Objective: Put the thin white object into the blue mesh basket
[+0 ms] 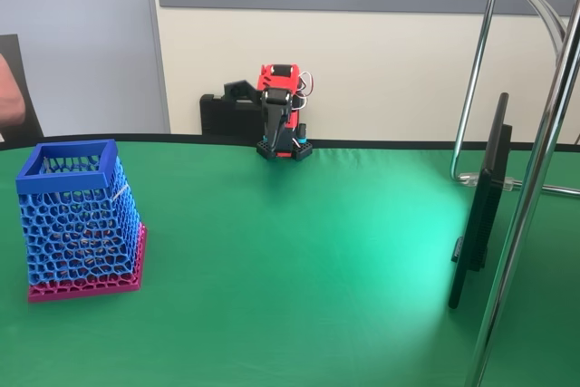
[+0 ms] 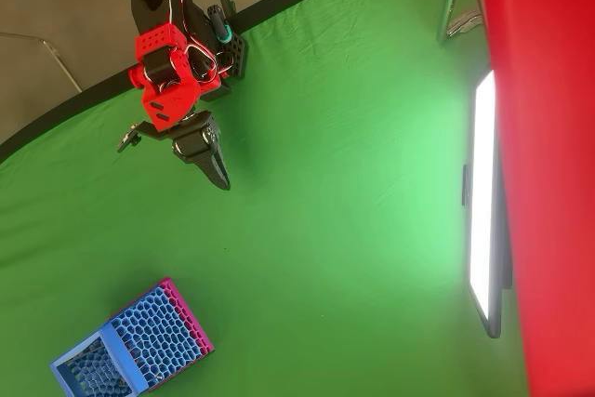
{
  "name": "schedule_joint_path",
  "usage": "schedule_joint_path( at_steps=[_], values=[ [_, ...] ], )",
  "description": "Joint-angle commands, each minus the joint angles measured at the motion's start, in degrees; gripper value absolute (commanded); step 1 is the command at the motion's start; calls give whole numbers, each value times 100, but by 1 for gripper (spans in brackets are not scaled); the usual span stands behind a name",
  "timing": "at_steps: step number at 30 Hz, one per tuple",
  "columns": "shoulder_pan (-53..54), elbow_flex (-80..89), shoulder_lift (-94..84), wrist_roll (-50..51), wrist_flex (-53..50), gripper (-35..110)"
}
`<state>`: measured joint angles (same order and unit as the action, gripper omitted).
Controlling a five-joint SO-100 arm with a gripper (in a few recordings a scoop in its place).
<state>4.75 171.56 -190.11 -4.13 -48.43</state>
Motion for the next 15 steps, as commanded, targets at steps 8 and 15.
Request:
schedule_joint_path(
  at_steps=[8, 15],
  values=[
    [44, 510, -44, -132, 97, 1],
    [114, 510, -53, -35, -123, 1]
  ],
)
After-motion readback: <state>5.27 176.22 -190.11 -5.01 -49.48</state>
